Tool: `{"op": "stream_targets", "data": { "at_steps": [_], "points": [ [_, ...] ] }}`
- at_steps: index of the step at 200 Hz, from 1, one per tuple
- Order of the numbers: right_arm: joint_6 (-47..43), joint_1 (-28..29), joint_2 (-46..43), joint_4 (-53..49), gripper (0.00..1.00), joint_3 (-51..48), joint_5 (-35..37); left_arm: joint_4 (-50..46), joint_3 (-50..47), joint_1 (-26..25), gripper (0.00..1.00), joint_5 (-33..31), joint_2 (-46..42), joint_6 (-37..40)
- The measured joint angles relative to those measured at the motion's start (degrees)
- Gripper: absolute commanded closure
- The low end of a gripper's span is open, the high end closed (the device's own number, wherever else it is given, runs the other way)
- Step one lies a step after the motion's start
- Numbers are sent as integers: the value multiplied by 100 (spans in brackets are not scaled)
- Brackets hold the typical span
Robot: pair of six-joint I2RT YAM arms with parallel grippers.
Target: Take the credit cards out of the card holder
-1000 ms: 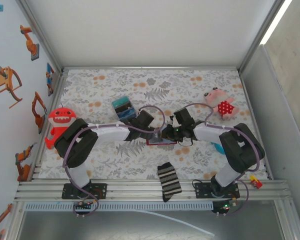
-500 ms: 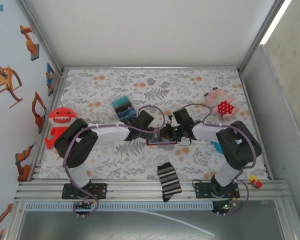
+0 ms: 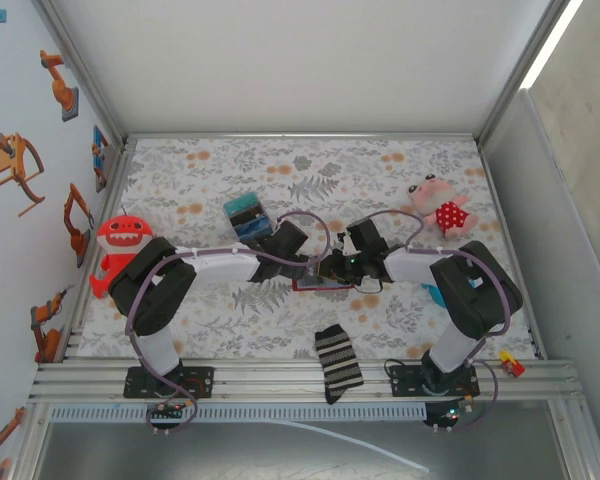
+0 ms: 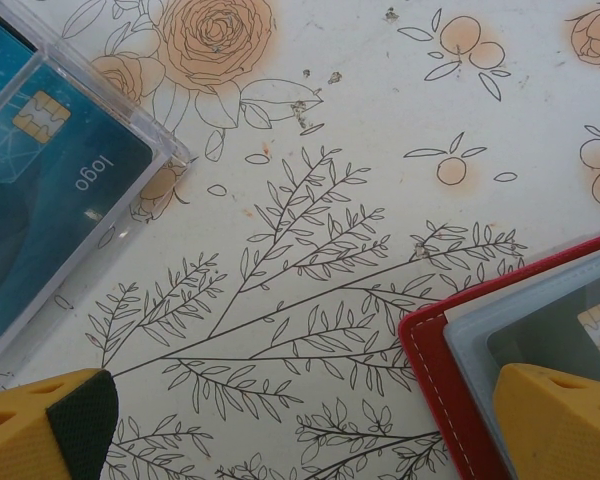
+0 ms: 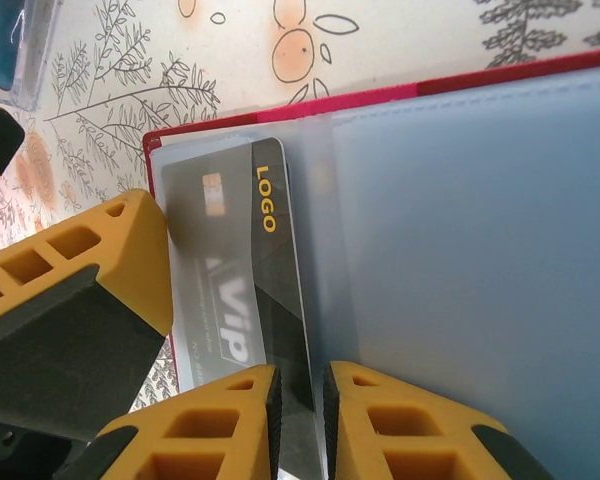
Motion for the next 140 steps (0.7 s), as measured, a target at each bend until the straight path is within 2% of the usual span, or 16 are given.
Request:
{"op": "stream_targets", "data": {
  "at_steps": [49, 111, 140],
  "points": [
    [181, -15, 81, 452, 81, -138, -214, -4, 0, 0, 3, -4, 0, -15],
    [424, -37, 271, 986, 89, -221, -450, -17, 0, 2, 3, -70, 0, -37],
    [455, -48, 280, 1119, 90, -286, -476, -20, 0, 0, 3, -90, 0, -39]
  ]
}}
